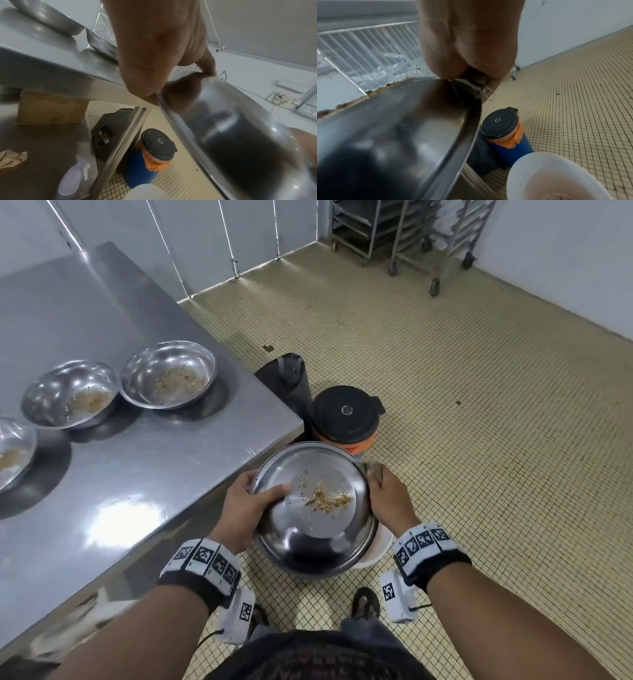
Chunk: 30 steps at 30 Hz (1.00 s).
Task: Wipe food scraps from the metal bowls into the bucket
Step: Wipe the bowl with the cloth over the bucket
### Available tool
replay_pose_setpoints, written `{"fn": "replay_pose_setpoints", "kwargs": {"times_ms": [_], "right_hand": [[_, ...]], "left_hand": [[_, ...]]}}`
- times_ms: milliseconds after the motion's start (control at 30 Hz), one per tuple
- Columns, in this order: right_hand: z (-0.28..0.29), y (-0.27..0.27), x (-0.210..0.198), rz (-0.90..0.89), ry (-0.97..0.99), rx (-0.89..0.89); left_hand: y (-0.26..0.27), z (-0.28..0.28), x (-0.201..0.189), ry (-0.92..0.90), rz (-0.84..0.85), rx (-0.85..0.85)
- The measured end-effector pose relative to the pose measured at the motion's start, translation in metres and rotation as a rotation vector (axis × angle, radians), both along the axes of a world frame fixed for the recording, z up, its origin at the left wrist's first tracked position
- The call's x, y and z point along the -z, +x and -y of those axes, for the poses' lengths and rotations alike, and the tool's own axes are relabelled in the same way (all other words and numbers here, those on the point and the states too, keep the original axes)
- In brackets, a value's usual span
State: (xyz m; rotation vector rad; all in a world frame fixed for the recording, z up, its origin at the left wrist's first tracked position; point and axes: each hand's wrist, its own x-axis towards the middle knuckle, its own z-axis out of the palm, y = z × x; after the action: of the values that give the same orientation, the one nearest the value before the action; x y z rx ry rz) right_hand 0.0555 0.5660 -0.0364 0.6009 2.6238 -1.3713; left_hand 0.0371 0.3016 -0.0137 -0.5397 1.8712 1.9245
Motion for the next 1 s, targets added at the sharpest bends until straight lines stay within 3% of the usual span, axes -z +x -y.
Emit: {"fn": "replay_pose_setpoints", "kwargs": {"times_ms": [400, 600, 1000], "right_hand": [[-0.104, 0.005, 0.057, 0.007, 0.1, 0.01], [-0.111, 0.022, 0.083, 0.081, 0.18, 0.006], [-0.078, 0.029, 0.103, 0.186, -0.033, 0.195]], "left_hand": [[0.006, -0.078, 0.033, -0.296, 0.027, -0.183], [-0.005, -0.097, 0.054, -0.367, 0.046, -0.173], [-0.044, -0.103, 0.111, -0.492, 0.085, -0.086]]}}
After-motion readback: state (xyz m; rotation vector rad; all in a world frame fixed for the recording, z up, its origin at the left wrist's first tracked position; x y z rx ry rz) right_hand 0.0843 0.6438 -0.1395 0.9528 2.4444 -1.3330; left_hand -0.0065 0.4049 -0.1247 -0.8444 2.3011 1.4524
